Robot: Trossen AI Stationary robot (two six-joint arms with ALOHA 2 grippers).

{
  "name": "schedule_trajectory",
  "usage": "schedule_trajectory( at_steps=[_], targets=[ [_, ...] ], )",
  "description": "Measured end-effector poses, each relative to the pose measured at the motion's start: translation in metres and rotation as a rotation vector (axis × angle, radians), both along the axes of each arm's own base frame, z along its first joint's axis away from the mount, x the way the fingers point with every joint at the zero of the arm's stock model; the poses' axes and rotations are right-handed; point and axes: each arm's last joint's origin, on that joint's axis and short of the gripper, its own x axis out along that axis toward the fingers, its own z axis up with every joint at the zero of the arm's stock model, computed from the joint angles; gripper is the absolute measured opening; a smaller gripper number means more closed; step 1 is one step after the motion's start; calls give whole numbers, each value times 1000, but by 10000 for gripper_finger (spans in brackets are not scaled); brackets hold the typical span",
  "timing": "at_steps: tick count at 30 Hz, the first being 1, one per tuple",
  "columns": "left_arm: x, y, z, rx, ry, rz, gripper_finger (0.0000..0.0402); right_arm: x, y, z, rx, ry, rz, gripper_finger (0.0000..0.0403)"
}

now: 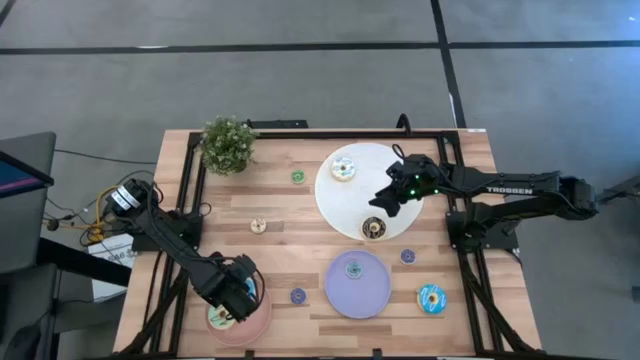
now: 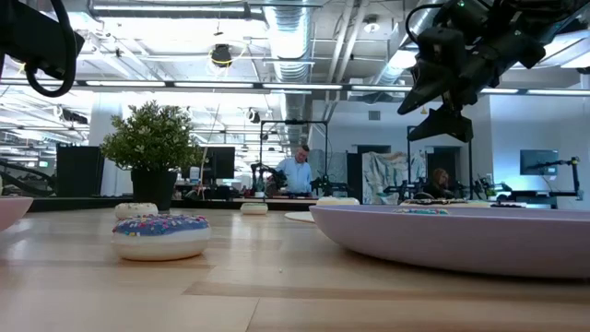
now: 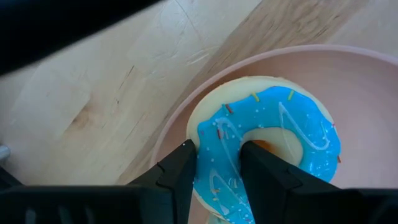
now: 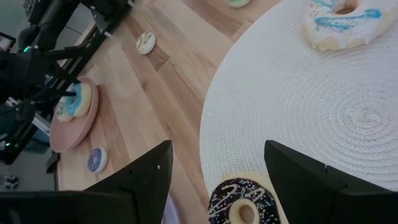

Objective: Pick & Place donuts
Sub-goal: Put the left big light blue donut on the pink plate, then put the right small purple donut on the purple plate

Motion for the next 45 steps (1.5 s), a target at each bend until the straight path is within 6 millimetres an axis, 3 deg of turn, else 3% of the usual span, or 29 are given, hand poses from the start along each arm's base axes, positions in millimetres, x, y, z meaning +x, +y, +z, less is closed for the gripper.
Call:
schedule_trajectory(
  at_steps=[9,23,32,45],
  targets=[
    [0,0,0,0,0,0,120,0,0,0,-1,0,-1,244],
    [-1,-1,0,-22,21,1,197,0,0,0,-1,0,-1,244],
    [-2,-1,0,-61,68,5,213,0,0,0,-2,0,0,244],
    [1,-2,31,21,81,-9,213,0,0,0,-3,0,0,244]
  ],
)
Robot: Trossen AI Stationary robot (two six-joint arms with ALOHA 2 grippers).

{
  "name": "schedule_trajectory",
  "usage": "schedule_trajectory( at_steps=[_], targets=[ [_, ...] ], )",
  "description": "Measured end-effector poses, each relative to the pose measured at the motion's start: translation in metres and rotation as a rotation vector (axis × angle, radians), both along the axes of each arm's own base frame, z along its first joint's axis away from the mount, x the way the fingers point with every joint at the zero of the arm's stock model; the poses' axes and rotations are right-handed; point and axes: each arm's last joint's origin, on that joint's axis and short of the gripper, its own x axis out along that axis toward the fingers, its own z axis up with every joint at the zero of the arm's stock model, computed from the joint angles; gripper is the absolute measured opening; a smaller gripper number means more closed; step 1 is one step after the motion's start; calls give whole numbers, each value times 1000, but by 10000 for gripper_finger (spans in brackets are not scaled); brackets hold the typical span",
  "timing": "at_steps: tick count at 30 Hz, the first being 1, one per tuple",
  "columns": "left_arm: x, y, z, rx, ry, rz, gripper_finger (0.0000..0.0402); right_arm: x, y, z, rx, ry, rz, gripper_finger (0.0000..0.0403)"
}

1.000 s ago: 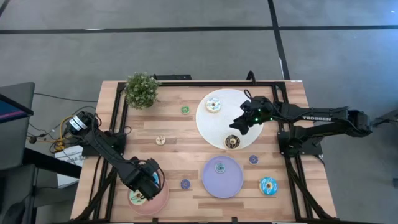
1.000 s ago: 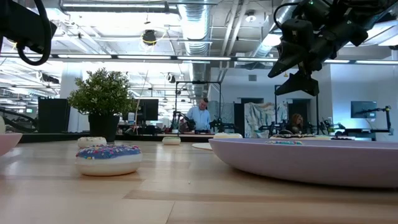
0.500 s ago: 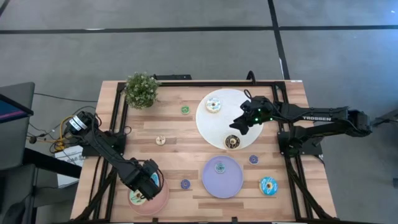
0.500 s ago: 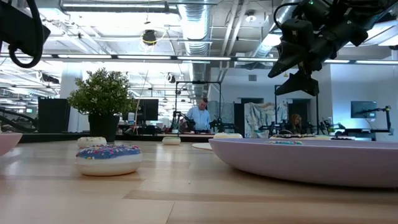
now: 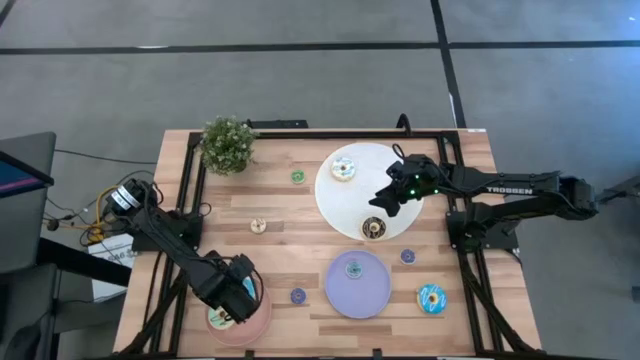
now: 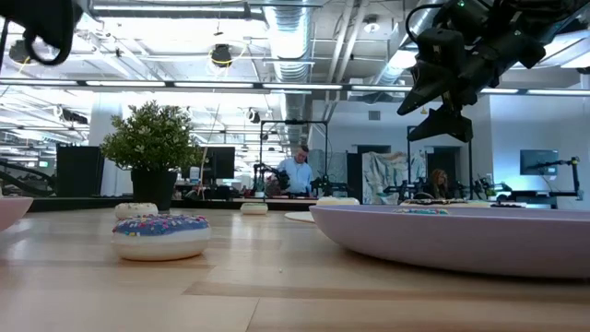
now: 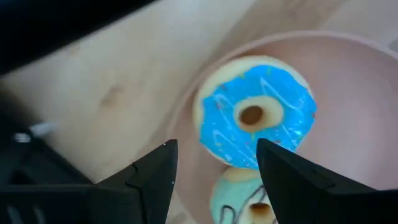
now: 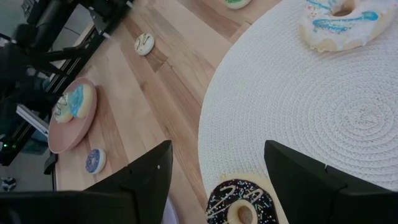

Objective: Pick & Place donuts
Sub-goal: Put the right small purple donut on the purple plate

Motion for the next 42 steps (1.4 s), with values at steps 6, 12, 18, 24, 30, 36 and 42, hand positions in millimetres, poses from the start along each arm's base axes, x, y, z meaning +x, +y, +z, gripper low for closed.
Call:
schedule_trajectory(
  at_steps=[6,12,18,24,30,36,42],
  targets=[
    [-2,8,19,82,74,3,213,0,0,0,0,0,0,244],
    [5,19,29,108,52,-16,188,0,0,0,2,0,-1,244],
    [18,43,42,114,-54,-38,109,0,0,0,2,0,-1,244],
    [41,73,50,72,-159,-110,10,0,0,0,3,0,-1,244],
    [75,93,52,40,-311,-459,10,0,0,0,3,0,-1,244],
    [108,106,65,162,-603,-527,2,0,1,0,31,0,-18,244],
    [118,102,61,220,-755,-673,0,4,15,6,23,31,-11,240]
  ],
)
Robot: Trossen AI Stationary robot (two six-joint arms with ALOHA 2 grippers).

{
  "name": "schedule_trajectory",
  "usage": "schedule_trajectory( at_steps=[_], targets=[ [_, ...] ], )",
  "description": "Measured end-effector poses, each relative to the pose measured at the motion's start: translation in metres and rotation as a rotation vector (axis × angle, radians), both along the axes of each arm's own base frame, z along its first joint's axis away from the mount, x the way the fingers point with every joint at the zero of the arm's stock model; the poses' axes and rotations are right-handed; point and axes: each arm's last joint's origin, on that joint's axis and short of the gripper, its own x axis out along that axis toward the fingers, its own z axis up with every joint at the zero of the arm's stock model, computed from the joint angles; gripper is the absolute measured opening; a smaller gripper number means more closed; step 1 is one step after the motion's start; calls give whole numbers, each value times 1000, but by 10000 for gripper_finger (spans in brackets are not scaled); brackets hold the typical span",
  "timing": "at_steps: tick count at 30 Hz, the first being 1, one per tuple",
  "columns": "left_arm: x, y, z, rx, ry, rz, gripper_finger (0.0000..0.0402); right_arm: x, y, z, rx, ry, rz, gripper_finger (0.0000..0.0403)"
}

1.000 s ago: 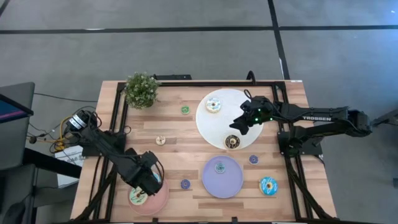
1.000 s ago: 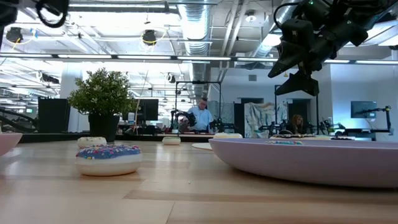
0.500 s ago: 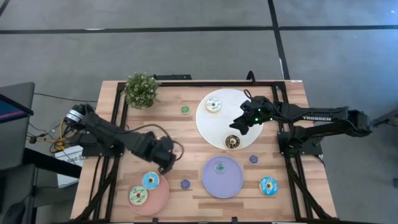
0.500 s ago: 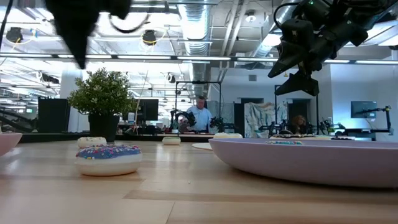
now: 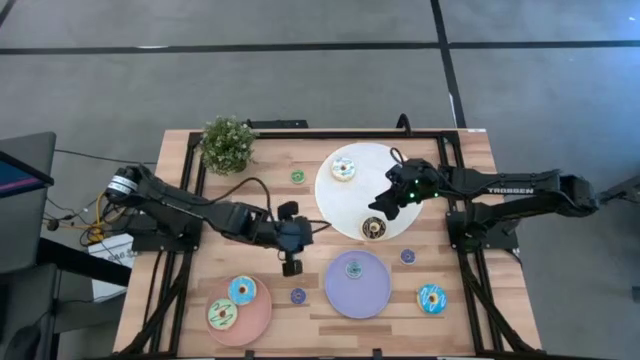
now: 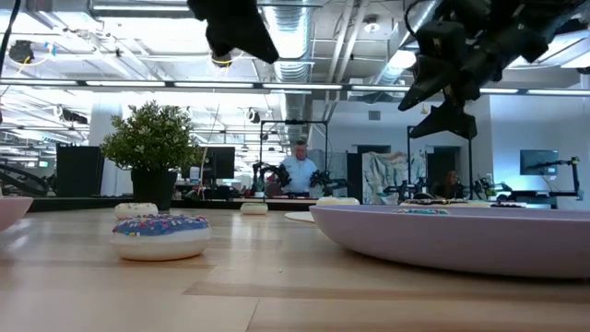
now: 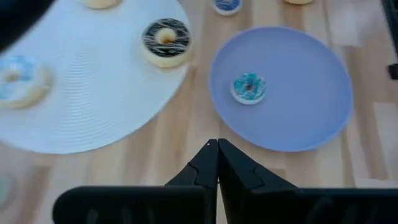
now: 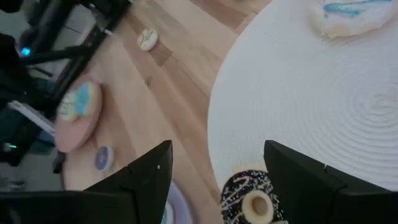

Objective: Pick & Place donuts
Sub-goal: Put the right small purple donut on the purple plate

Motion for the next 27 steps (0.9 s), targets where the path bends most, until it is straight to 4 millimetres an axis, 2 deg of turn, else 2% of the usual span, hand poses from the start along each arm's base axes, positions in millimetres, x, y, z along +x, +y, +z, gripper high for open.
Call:
schedule_trajectory(
  at_steps=[5,10,14,17,24,27],
  targets=[
    [-11,1,-23,-105,-164,-32,0,-2,23,22,-95,152,-12,225],
    [-39,5,-40,-173,-245,-15,0,-12,44,36,-21,292,-38,217],
    [-65,8,-42,-212,-276,34,0,-24,58,31,65,433,-107,217],
    [-80,10,-39,-235,-303,34,0,-30,70,30,94,471,-166,227],
    [-99,13,-29,-181,-305,49,0,-41,93,17,119,632,-248,269],
    [-102,15,-29,-168,-285,51,0,-35,102,7,106,686,-271,281]
  ],
)
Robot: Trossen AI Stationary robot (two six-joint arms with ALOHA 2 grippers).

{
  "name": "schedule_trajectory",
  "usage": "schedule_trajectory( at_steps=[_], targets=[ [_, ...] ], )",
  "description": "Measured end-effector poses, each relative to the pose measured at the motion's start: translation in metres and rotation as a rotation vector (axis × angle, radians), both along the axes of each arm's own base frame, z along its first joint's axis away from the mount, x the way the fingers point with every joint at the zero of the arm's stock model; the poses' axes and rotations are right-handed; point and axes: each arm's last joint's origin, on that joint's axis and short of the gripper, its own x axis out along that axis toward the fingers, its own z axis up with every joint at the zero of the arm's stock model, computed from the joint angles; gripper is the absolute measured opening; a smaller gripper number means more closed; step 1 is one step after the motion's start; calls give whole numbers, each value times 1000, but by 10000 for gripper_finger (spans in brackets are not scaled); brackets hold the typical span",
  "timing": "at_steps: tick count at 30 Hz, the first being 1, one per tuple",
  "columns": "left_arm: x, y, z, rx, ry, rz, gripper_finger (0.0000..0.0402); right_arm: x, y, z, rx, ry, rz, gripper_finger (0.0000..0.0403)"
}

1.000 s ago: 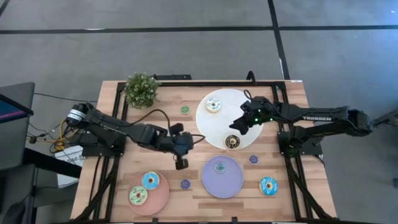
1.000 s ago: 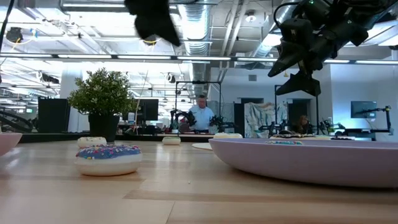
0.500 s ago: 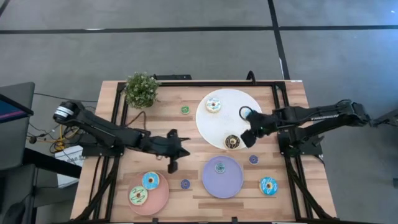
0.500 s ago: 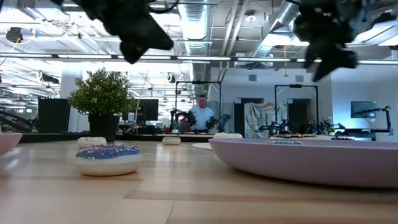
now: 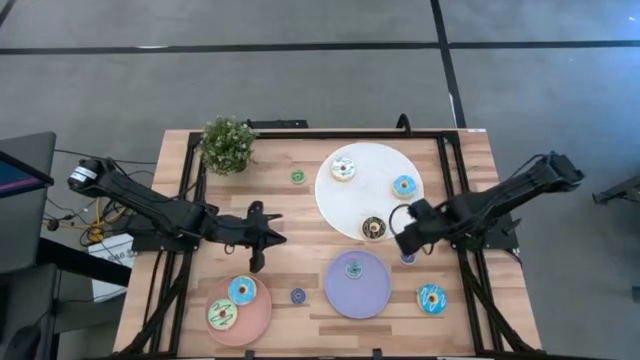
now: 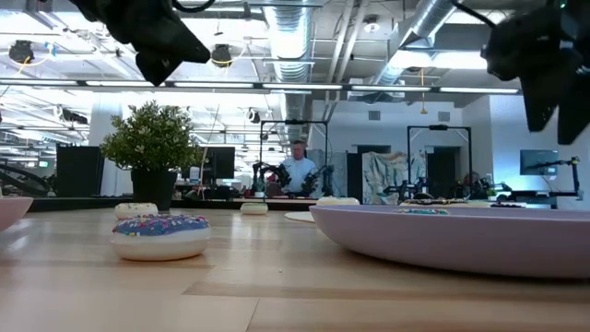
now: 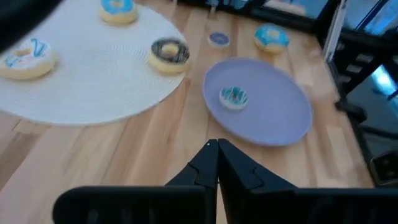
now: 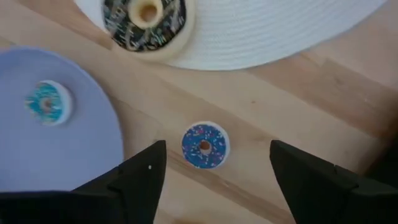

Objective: Pick & Place donuts
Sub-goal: Put the right small purple donut on the purple plate

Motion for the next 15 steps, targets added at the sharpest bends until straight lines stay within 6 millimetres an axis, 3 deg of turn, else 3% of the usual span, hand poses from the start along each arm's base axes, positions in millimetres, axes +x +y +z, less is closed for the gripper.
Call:
schedule_trajectory(
  at_steps=[7,15],
  targets=[
    [-3,1,-2,4,35,-10,0,22,16,-29,13,104,26,292],
    [-3,1,-3,12,49,-12,0,40,22,-50,13,136,69,292]
  ],
)
